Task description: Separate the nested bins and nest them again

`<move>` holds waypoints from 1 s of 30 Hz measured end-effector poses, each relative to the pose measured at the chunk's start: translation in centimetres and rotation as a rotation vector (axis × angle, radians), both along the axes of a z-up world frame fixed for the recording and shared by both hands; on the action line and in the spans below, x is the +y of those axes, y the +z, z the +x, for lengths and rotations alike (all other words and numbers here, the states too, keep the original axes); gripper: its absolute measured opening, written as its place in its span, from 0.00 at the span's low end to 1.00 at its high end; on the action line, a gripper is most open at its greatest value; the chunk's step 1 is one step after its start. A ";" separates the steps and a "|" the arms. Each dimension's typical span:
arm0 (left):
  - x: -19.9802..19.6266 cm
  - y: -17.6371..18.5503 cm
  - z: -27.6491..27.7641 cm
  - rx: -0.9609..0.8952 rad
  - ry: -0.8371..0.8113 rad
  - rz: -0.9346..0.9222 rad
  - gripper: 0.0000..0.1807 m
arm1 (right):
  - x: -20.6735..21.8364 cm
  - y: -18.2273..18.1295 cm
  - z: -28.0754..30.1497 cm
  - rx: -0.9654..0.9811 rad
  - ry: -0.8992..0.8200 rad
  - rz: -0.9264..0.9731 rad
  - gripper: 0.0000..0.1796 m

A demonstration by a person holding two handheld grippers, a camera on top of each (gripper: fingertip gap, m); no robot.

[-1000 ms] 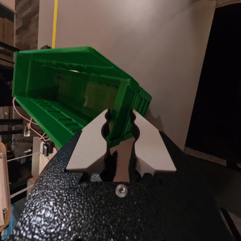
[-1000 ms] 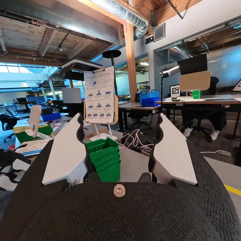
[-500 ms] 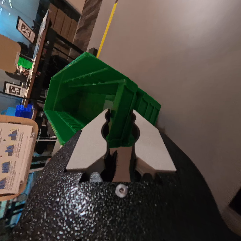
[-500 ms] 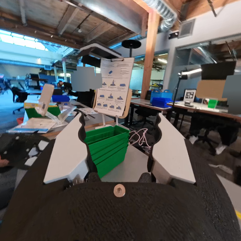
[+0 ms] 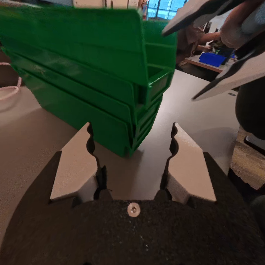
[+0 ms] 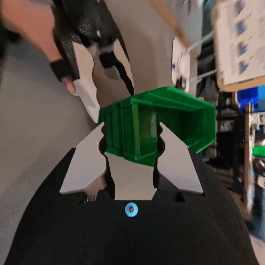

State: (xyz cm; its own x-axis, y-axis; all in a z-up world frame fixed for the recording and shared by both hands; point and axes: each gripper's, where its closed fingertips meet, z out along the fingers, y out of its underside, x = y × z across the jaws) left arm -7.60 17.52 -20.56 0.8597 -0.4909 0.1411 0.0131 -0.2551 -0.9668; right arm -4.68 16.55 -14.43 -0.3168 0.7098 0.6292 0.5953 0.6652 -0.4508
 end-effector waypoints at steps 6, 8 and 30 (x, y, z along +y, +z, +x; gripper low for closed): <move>1.9 -1.7 0.8 -0.115 -0.088 -0.062 0.41 | 1.7 -3.9 -2.5 -0.259 -0.036 0.068 0.16; 1.7 -1.8 0.3 -0.160 -0.113 -0.068 0.35 | 1.7 -3.9 -2.7 -0.254 -0.032 0.075 0.16; 1.1 -2.6 2.0 -0.224 -0.275 -0.106 0.20 | 4.8 -3.3 -2.4 0.026 0.004 0.333 0.17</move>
State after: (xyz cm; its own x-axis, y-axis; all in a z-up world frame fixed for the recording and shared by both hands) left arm -5.63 18.60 -23.15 0.6397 -0.6718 0.3733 0.1386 -0.3769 -0.9158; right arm -7.09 21.32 -17.71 -0.3001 0.4627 0.8342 0.5832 0.7810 -0.2234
